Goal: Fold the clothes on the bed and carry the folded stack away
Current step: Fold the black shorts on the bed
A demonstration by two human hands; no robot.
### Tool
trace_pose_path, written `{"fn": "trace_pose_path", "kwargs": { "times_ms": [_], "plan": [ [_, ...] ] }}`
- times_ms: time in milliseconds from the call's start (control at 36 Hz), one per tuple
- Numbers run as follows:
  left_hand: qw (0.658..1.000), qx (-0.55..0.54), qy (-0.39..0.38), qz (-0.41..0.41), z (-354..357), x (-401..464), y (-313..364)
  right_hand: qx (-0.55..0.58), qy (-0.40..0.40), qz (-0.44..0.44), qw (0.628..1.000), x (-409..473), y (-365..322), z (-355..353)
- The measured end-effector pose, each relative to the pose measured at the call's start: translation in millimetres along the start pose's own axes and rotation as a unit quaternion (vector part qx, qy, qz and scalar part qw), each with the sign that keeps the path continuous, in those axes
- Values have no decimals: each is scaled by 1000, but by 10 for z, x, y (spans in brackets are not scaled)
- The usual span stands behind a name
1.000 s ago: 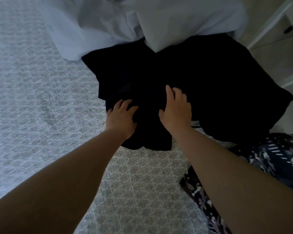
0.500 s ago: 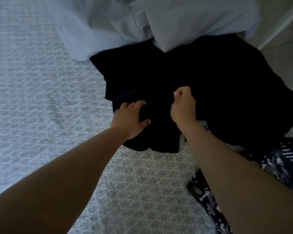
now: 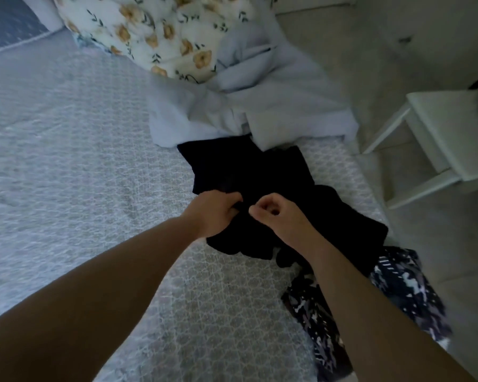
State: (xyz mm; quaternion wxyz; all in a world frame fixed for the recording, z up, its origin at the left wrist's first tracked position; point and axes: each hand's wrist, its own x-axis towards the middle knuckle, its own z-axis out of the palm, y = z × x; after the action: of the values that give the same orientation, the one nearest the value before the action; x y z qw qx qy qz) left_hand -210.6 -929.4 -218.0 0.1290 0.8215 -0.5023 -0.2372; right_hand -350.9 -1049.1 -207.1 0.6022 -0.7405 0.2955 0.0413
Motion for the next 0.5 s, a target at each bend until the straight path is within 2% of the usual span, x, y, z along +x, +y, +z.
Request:
{"fn": "trace_pose_path", "kwargs": {
  "times_ms": [83,167,250,306,417,472,500],
  "plan": [
    [996,-88,13,-17,-437,-292,146,-207,6,-39,978,-130,-332,-12],
    [972,-225,45,-39,-910,-623,203,-351,77,-93,929,-241,-700,64],
    [914,-390,87,-69,-1424,-1018,128,-408,181,-99,890,-420,-1036,162],
    [876,-461,116,-79,-1776,-1348,-21,-444,208,-53,870,-559,-1230,279],
    [845,-502,168,-79,-2345,-2065,-404,-492,232,10,839,-803,-1612,774],
    [817,-536,201,-75,-2547,-2423,-630,-485,244,12,840,-858,-1789,1086],
    [801,-552,219,-74,-2642,-2600,-745,-448,249,20,858,-881,-1894,1232]
  ]
}}
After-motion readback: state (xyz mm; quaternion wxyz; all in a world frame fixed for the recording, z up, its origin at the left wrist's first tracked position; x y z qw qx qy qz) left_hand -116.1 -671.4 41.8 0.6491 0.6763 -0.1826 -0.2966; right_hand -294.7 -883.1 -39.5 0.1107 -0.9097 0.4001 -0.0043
